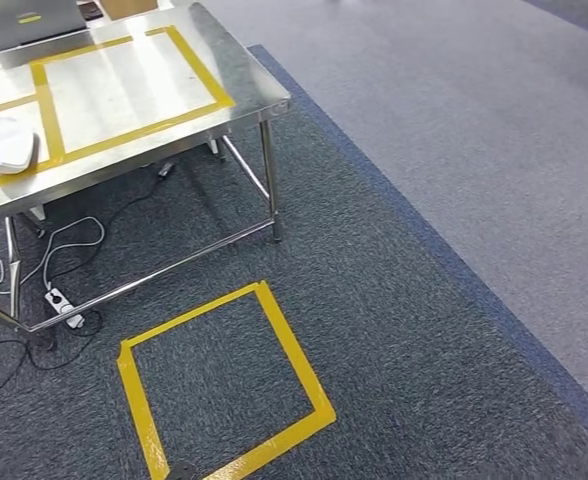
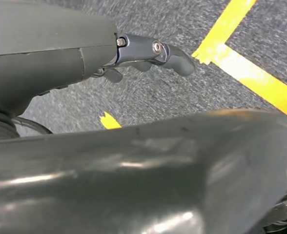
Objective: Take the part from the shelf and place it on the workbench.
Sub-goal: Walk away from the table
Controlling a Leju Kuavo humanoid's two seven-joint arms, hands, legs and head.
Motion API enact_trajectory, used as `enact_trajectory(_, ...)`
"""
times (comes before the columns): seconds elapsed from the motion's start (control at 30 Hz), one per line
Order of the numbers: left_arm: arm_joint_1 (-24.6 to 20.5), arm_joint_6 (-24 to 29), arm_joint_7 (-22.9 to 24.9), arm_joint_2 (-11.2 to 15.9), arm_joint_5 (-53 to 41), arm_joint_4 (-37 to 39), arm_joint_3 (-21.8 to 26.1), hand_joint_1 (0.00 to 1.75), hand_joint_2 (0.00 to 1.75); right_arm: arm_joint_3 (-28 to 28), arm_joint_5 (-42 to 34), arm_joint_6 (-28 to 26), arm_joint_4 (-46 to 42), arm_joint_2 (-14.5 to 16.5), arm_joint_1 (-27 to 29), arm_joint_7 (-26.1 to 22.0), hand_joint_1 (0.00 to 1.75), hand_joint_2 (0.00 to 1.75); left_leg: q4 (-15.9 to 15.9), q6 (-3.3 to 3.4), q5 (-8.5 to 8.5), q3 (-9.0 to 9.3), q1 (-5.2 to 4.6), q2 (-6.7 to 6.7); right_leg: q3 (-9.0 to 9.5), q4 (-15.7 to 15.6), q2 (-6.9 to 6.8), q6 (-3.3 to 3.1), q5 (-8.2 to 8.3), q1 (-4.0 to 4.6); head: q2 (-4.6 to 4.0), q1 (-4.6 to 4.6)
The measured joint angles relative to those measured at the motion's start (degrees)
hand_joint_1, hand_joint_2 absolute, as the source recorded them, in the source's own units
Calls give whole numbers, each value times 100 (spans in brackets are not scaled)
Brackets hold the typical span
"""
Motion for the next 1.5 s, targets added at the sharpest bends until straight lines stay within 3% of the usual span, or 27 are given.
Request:
enact_trajectory(0.03,1,0,1,0,-6,0,0,0,0,-1,-1,4,0,0,5,7,0,0,-322,26,220,146,0,-51,0,7,84,7,8,4,0,-1)
enact_trajectory(0.1,2,1,1,8,-13,2,0,0,0,-1,-4,13,0,5,0,10,0,0,-1094,91,585,482,10,-363,-22,33,238,34,25,5,0,4)
enact_trajectory(0.17,3,0,4,17,-14,4,1,0,0,-1,-7,20,0,10,-11,9,0,0,-1452,118,670,615,9,-590,-93,56,377,98,59,-15,0,4)
enact_trajectory(0.27,-4,-2,16,18,-14,4,0,0,0,-1,-9,25,0,11,-4,8,0,0,-1471,120,664,601,-14,-532,-159,53,495,172,103,-49,0,1)
enact_trajectory(0.43,-6,-2,16,15,-14,4,1,0,0,-2,-11,27,1,8,9,9,0,0,-1503,147,696,604,-3,-446,-192,59,524,208,113,-46,0,-1)
enact_trajectory(0.53,21,3,8,8,-13,6,1,0,0,-11,-16,22,1,-13,-4,19,0,0,-1591,227,772,588,19,73,-741,1248,-45,340,-492,-19,0,80)
enact_trajectory(0.57,35,8,-3,8,-9,7,1,0,0,-16,-15,21,0,-17,-10,23,0,0,-1595,238,777,579,11,244,-812,1500,-241,375,-607,-16,0,107)
enact_trajectory(0.6,39,12,-15,6,-3,7,1,0,0,-20,-10,20,0,-19,-7,29,0,0,-1594,232,773,583,10,336,-637,1246,-289,373,-459,-18,0,107)
enact_trajectory(0.67,43,13,-14,-2,19,7,3,0,0,-25,19,-17,0,-21,-10,45,0,0,-1584,200,753,598,-11,456,-137,420,-528,328,-167,5,0,113)
enact_trajectory(0.73,60,-27,63,-7,33,11,7,0,0,-25,49,-114,0,-21,-17,54,0,0,-1568,149,737,605,-47,555,101,0,-678,237,-85,34,0,113)
enact_trajectory(0.8,72,-108,165,-13,1,16,5,0,0,-27,35,-231,0,-20,-4,36,0,0,-1567,100,735,615,-59,655,83,-26,-586,148,-74,40,0,112)
enact_trajectory(0.83,72,-143,197,-16,-32,17,3,0,0,-32,12,-284,0,-20,7,23,0,0,-1546,68,706,617,-53,630,77,-39,-533,112,-55,31,0,112)
enact_trajectory(0.9,73,-180,219,-19,-104,19,-2,0,0,-52,-48,-379,0,-19,1,8,0,0,-1268,4,487,515,-27,379,70,-72,-422,37,-9,5,0,93)
enact_trajectory(0.97,80,-180,196,-8,-171,26,-8,0,0,-91,-113,-459,0,-18,-32,25,0,0,-545,-29,94,210,-5,91,52,-79,-291,-11,23,-4,0,73)
enact_trajectory(1.0,84,-176,174,-2,-199,30,-12,0,0,-114,-148,-496,0,-16,-44,42,0,0,-168,-36,-52,45,-1,42,42,-75,-210,-21,32,-2,0,73)
enact_trajectory(1.03,83,-168,150,4,-225,32,-17,0,0,-139,-184,-527,0,-16,-47,67,0,0,76,-41,-100,-64,2,23,36,-69,-128,-24,38,-1,0,73)
enact_trajectory(1.07,72,-159,125,7,-252,33,-25,0,0,-168,-226,-556,0,-15,-44,95,0,0,103,-42,-25,-82,6,13,33,-60,-46,-23,42,-1,0,73)
enact_trajectory(1.13,25,-139,91,7,-317,33,-53,0,0,-233,-299,-590,0,-11,-34,138,0,0,-456,-29,387,154,27,-79,28,-29,115,-11,45,-4,0,72)
enact_trajectory(1.2,-19,-123,82,1,-390,34,-105,0,0,-303,-375,-594,0,-1,-35,156,0,0,-1151,-9,679,434,67,-415,-23,31,269,32,46,-3,0,78)
enact_trajectory(1.27,-50,-126,119,-34,-467,34,-160,0,0,-373,-456,-592,0,13,-41,167,0,0,-1407,8,705,509,72,-613,-119,75,421,118,70,-25,0,79)
enact_trajectory(1.33,-74,-158,201,-101,-540,34,-214,0,0,-446,-523,-593,0,30,-22,186,0,0,-1444,59,727,503,59,-478,-210,86,513,203,101,-56,0,78)
enact_trajectory(1.4,-89,-203,279,-167,-597,35,-278,0,0,-514,-566,-602,0,50,-6,209,0,0,-1479,131,763,504,66,-311,-350,290,260,254,-35,-46,0,103)
enact_trajectory(1.47,-91,-231,331,-207,-624,36,-320,0,0,-565,-587,-611,0,66,-23,221,0,0,-1489,171,771,492,54,-113,-659,937,-105,295,-414,-39,0,131)
enact_trajectory(1.5,-85,-238,345,-214,-630,37,-329,0,0,-579,-592,-613,0,71,-32,221,0,0,-1488,181,770,483,46,-7,-839,1327,-186,317,-601,-48,0,140)
